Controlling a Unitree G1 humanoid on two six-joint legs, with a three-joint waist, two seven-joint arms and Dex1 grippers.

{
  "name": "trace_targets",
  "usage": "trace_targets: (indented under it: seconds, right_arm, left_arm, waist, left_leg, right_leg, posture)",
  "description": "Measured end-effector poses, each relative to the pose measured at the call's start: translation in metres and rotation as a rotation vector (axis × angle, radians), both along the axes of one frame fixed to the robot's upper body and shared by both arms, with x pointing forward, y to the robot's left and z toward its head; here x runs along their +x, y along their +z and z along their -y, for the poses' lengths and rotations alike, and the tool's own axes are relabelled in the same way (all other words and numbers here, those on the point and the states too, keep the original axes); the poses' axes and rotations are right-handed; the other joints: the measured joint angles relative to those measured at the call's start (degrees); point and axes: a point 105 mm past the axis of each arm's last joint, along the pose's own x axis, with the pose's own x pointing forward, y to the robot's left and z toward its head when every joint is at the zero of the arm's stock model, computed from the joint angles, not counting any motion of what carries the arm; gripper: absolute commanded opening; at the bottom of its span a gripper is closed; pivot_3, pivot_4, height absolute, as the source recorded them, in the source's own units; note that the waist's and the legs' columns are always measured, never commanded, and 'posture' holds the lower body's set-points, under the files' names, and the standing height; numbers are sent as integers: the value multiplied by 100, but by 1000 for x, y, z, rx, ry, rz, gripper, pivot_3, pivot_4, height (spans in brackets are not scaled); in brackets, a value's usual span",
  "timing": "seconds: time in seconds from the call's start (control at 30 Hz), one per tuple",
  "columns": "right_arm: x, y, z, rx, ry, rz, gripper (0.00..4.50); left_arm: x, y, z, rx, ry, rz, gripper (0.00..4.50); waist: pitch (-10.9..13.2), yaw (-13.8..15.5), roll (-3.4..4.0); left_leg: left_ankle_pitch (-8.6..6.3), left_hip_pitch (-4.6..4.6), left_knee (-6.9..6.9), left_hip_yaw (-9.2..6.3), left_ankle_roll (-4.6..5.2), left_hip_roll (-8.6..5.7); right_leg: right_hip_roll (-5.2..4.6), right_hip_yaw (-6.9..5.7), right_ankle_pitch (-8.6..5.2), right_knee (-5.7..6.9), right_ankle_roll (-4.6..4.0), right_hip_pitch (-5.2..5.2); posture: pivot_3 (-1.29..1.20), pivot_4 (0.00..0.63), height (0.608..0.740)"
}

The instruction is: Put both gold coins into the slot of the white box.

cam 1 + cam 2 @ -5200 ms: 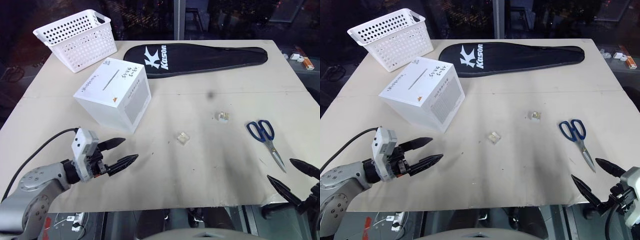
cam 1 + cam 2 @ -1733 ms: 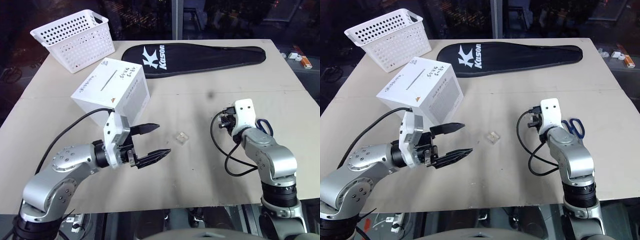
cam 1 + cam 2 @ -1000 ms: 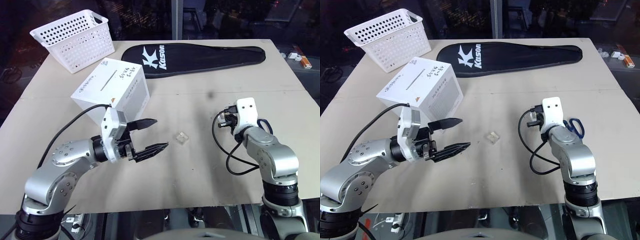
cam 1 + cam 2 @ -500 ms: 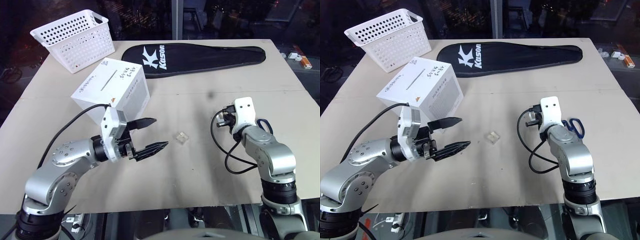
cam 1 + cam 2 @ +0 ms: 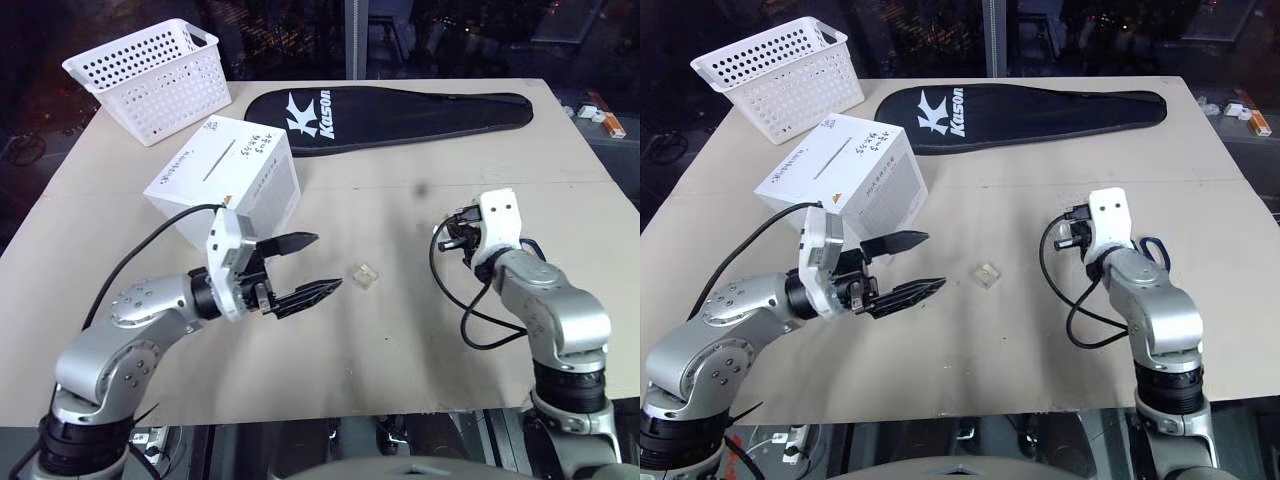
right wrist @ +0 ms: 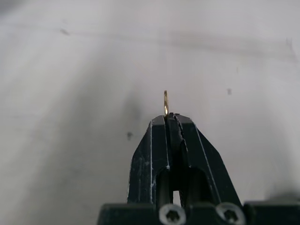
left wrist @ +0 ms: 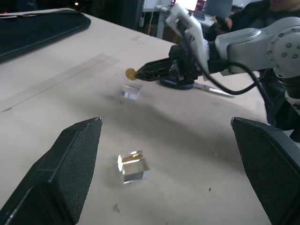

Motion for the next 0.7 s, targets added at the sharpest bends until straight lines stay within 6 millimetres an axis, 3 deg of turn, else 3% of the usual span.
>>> trace_targets:
  seconds: [0.07, 0.17, 0.23, 0.4, 0.47, 0.7]
  right_arm:
    - [-13, 9, -8, 51, 113, 11, 0]
    - [-26, 20, -19, 113, 237, 27, 0]
    - [-36, 30, -29, 173, 329, 40, 0]
    - [-62, 58, -58, 286, 608, 76, 0]
    - [-69, 63, -62, 314, 667, 74, 0]
    - [-87, 77, -76, 362, 822, 66, 0]
  left_arm:
    - [1, 4, 5, -43, -26, -33, 4500]
    - [4, 8, 8, -83, -48, -73, 3734]
    - [7, 13, 11, -120, -61, -92, 2787]
    - [8, 20, 20, -172, -114, -153, 2787]
    - [12, 23, 21, -180, -114, -157, 1982]
    - [16, 31, 25, -198, -123, -156, 1982]
  waist:
    - [0, 2, 0]
    - [0, -10, 0]
    - [0, -8, 0]
    - [0, -9, 0]
    - [1, 1, -1]
    - [1, -1, -1]
  left_leg:
    - [0, 1, 2, -5, 1, 0]
    - [-1, 4, 7, -7, 1, 0]
    - [-1, 4, 12, -11, 1, 1]
    - [-1, 6, 19, -15, 2, 1]
    - [-1, 4, 23, -17, 2, 0]
    - [-1, 4, 28, -17, 2, 0]
  right_leg:
    - [0, -3, 0, -1, 0, 5]
    - [1, -5, 0, 1, 0, 8]
    - [1, -7, 0, 5, 0, 10]
    - [1, -8, 0, 6, 0, 17]
    - [1, -11, 0, 6, -1, 19]
    - [-1, -11, 1, 6, -2, 21]
  posture:
    - [0, 150, 738]
    - [0, 150, 738]
    - [0, 150, 738]
    - [0, 150, 738]
    - [0, 150, 738]
    - [0, 150, 738]
